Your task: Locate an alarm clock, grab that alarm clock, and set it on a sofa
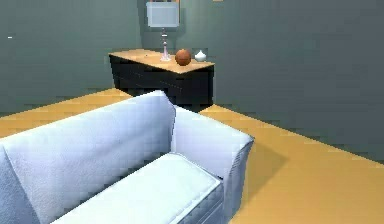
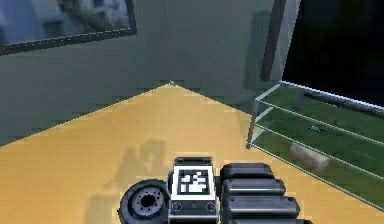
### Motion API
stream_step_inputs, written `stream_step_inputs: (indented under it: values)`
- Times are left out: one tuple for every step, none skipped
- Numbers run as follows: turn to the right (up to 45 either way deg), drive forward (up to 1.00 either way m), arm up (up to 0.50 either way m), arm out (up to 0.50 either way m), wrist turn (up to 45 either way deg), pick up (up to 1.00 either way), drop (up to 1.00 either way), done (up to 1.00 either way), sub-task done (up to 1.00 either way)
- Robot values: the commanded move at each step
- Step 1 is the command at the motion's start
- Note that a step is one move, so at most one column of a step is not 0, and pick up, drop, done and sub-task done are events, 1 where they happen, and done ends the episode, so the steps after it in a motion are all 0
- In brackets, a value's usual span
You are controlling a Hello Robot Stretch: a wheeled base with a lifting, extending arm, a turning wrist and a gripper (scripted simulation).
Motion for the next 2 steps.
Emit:
stream_step_inputs:
  values:
    - [-24.0,0.0,0.0,0.0,0.0,0.0,0.0,0.0,0.0]
    - [-3.0,0.0,0.0,0.0,0.0,0.0,0.0,0.0,0.0]
